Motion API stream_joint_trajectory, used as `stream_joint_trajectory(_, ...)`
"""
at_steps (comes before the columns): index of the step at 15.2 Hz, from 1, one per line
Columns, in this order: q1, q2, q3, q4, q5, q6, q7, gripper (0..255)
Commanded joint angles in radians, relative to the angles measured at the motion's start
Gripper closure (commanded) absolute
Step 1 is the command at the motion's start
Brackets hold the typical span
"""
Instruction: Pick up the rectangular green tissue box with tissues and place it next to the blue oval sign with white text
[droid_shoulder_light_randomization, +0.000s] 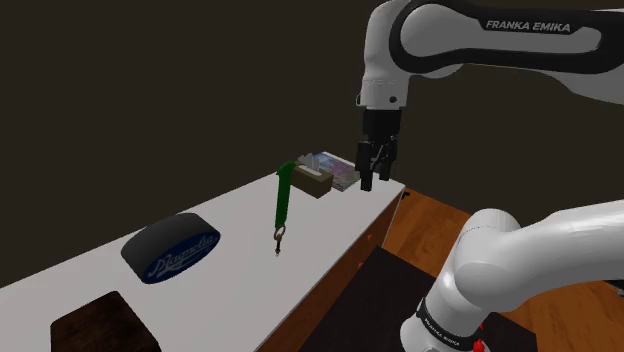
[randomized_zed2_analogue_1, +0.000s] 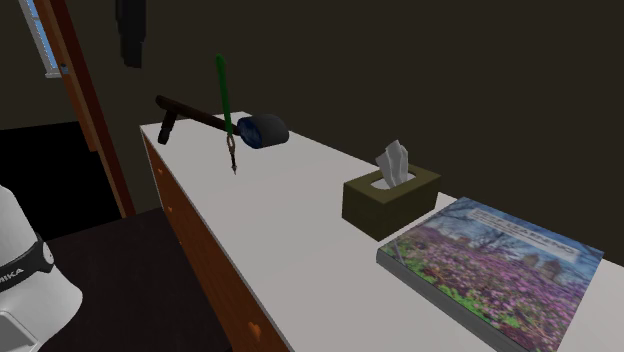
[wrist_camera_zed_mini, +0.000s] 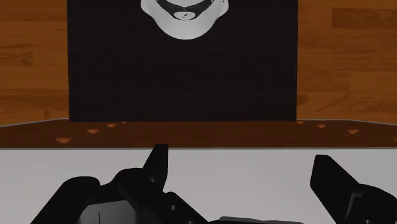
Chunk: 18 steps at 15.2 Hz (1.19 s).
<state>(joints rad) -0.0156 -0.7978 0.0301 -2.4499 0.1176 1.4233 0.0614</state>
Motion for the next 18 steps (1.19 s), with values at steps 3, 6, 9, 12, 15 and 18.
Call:
stream_joint_trajectory(3,-0.013,0.074,0.002,0.02,-0.033,0.045,-0.004,0)
stream_joint_trajectory(6,-0.034,0.187,0.005,0.059,-0.083,0.106,-0.005,0)
stream_joint_trajectory(9,-0.055,0.3,0.007,0.109,-0.134,0.159,0.001,0)
stream_joint_trajectory(12,-0.075,0.414,0.009,0.169,-0.187,0.202,0.011,0)
stream_joint_trajectory(15,-0.094,0.527,0.009,0.238,-0.24,0.234,0.026,0)
stream_joint_trajectory(18,-0.11,0.64,0.007,0.319,-0.295,0.255,0.043,0)
